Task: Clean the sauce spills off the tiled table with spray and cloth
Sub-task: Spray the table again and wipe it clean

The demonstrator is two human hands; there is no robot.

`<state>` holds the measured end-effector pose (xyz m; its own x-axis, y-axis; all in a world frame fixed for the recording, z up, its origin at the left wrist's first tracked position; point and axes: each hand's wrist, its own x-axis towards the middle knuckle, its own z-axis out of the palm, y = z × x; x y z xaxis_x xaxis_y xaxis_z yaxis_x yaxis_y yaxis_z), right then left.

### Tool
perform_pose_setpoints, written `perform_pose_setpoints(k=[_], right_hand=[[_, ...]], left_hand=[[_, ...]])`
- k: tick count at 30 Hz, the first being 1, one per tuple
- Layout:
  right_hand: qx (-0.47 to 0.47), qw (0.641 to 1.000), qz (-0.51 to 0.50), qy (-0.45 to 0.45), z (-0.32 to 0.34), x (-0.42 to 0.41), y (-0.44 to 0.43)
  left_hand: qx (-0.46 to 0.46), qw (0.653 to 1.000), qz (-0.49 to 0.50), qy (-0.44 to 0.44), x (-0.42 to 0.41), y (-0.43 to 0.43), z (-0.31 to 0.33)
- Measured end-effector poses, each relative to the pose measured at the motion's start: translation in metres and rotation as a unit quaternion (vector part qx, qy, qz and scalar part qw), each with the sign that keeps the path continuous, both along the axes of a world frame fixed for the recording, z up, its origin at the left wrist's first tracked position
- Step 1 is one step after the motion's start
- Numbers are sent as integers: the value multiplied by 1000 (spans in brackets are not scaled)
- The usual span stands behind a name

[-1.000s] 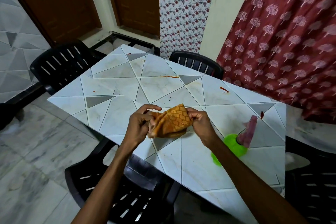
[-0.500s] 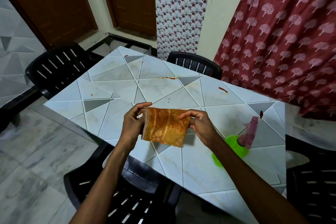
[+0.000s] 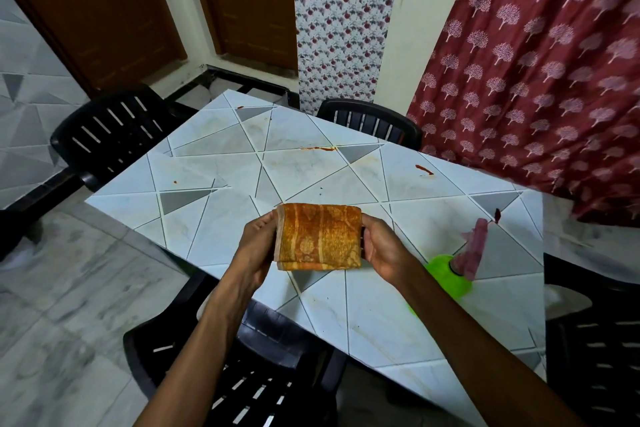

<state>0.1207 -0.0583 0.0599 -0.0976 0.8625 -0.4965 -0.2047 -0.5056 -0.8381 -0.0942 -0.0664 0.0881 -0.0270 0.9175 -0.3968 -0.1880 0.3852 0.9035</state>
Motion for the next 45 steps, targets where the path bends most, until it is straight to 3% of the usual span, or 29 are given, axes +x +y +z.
perform_pose_setpoints(k=[5, 10, 13, 18, 21, 23, 30, 36, 40, 45], right_hand=[[-38, 999, 6, -3, 4, 5, -9], [-54, 994, 41, 82, 9, 23, -17], [-26, 990, 102, 97, 10, 29, -32], [-9, 994, 98, 49, -2, 33, -48], [-7, 994, 103, 42, -5, 33, -49], [-18, 993, 113, 29, -7, 30, -48], [-51, 993, 93, 46, -13, 7, -13], [-100, 988, 82, 87, -27, -27, 40], [-78, 991, 103, 31, -49, -45, 81], [-67, 978, 134, -146, -87, -77, 143]], left_hand=[[-62, 997, 14, 36, 7, -10, 1], [-65, 996, 27, -60, 7, -31, 2], [-59, 995, 28, -72, 14, -49, 6], [-5, 997, 63, 51, 30, -76, -6], [32, 986, 39, 156, 33, -89, -15], [44, 983, 20, 177, 32, -94, -19], [24, 995, -27, 98, 14, -67, -36], [-8, 997, 70, 38, -19, -14, -63], [14, 994, -20, 104, -48, 24, -80], [42, 973, -54, 219, -72, 70, -114]])
